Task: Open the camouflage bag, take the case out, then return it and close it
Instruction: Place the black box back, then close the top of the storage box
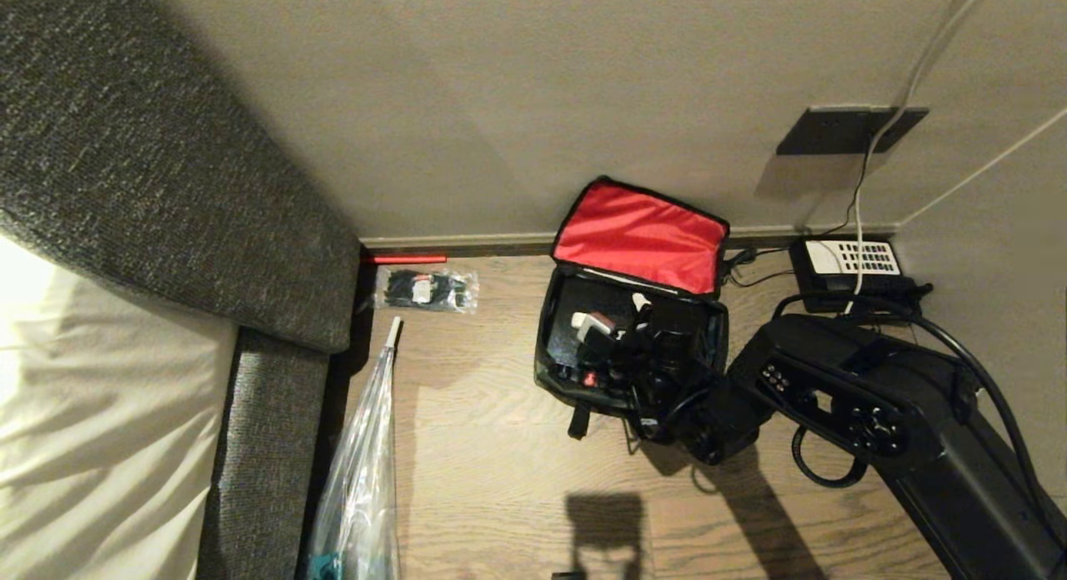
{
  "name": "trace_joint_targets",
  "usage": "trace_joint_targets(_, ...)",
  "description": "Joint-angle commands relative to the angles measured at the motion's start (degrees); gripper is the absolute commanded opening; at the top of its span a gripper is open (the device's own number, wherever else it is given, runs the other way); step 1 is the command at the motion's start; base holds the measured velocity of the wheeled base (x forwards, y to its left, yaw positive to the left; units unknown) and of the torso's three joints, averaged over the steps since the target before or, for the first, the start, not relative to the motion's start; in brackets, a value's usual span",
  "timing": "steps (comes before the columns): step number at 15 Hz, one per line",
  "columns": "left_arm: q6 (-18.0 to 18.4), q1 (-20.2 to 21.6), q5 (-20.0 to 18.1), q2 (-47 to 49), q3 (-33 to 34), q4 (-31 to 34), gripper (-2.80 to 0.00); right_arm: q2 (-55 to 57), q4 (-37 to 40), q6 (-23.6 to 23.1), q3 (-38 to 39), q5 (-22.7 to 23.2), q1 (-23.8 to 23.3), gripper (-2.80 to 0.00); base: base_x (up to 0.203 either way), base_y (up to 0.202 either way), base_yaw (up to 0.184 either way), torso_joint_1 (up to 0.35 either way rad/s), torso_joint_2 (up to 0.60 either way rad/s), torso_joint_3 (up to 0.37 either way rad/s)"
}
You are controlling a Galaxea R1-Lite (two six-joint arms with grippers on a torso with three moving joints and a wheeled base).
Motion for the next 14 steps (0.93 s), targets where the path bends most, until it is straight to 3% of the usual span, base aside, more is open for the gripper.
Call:
trace_joint_targets(1,0.0,0.02,0.01,0.2,-0.04,0.01,-2.8,-2.27,0.23,-0.13,4.53,-0.19,0.64,0.0,0.0,0.0,0.0,0.0,0.0,0.0)
trace_joint_targets(4,0.0,0.02,0.01,0.2,0.04,0.01,-2.8,-6.29,1.03,1.83,9.58,-0.19,1.77,0.0,0.0,0.0,0.0,0.0,0.0,0.0)
trace_joint_targets(7,0.0,0.02,0.01,0.2,-0.04,0.01,-2.8,-17.7,5.24,5.2,17.26,0.4,2.5,0.0,0.0,0.0,0.0,0.0,0.0,0.0)
trace_joint_targets(10,0.0,0.02,0.01,-0.4,-0.04,0.01,-2.8,-29.6,15.2,13.32,23.55,6.23,1.98,0.0,0.0,0.0,0.0,0.0,0.0,0.0)
trace_joint_targets(12,0.0,0.02,0.01,-2.53,-0.04,0.01,-2.8,-39.95,26.68,24.74,26.97,9.39,0.46,0.0,0.0,0.0,0.0,0.0,0.0,0.0)
trace_joint_targets(14,-0.09,0.02,0.01,-3.14,0.04,0.01,-2.8,-45.45,36.51,48.73,29.0,12.28,-0.88,0.0,0.0,0.0,0.0,0.0,0.0,0.0)
